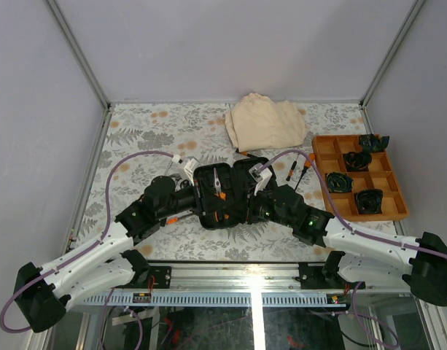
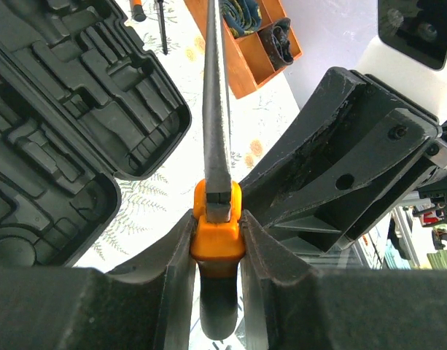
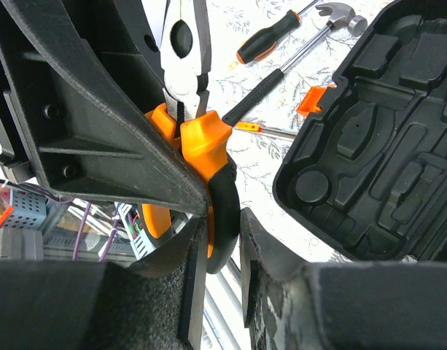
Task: Sort the tools into containers
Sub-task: Pick up the pliers at the center of the board.
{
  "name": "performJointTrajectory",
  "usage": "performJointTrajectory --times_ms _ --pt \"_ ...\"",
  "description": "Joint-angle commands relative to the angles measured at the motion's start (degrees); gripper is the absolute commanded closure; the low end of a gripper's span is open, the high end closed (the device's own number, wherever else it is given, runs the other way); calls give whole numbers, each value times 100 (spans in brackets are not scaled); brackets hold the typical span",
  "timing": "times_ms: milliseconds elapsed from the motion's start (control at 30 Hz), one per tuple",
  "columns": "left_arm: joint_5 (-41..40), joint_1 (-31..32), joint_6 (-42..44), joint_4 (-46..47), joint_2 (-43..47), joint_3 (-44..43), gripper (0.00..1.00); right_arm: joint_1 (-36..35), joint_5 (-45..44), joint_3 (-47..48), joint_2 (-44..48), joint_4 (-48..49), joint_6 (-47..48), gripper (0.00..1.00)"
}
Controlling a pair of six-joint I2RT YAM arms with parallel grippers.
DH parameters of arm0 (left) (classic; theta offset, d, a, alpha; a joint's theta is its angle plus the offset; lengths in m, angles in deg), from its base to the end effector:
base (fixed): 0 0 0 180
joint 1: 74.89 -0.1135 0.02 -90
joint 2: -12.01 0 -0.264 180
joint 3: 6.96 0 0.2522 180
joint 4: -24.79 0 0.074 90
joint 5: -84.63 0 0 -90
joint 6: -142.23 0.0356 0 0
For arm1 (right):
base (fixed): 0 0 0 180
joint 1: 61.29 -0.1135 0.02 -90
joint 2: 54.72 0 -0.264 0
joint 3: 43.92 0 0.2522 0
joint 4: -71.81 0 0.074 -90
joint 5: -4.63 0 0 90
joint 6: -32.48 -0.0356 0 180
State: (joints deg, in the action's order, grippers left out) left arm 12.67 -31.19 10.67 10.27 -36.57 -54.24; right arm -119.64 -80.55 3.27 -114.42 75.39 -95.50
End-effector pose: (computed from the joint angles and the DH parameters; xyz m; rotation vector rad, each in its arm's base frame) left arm 0.1379 -0.1470 0.2763 0.2825 2.0323 -1.2811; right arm 0.1240 0.2069 0.2698 -0.4060 1.8704 1.2723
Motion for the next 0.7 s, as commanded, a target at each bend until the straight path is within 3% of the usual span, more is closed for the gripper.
performJointTrajectory --times_ms 0,133,367,667 --pt "-17 -20 60 288 57 -255 98 3 -315 15 188 113 -55 95" --pt "-119 -19 151 152 28 -303 85 4 -539 117 152 -194 -124 100" --pt "-316 -19 240 -60 -19 -412 53 0 -785 526 -132 -709 -184 100" --pt "-891 -29 315 -602 64 -552 38 6 -1177 612 -191 -972 -559 100"
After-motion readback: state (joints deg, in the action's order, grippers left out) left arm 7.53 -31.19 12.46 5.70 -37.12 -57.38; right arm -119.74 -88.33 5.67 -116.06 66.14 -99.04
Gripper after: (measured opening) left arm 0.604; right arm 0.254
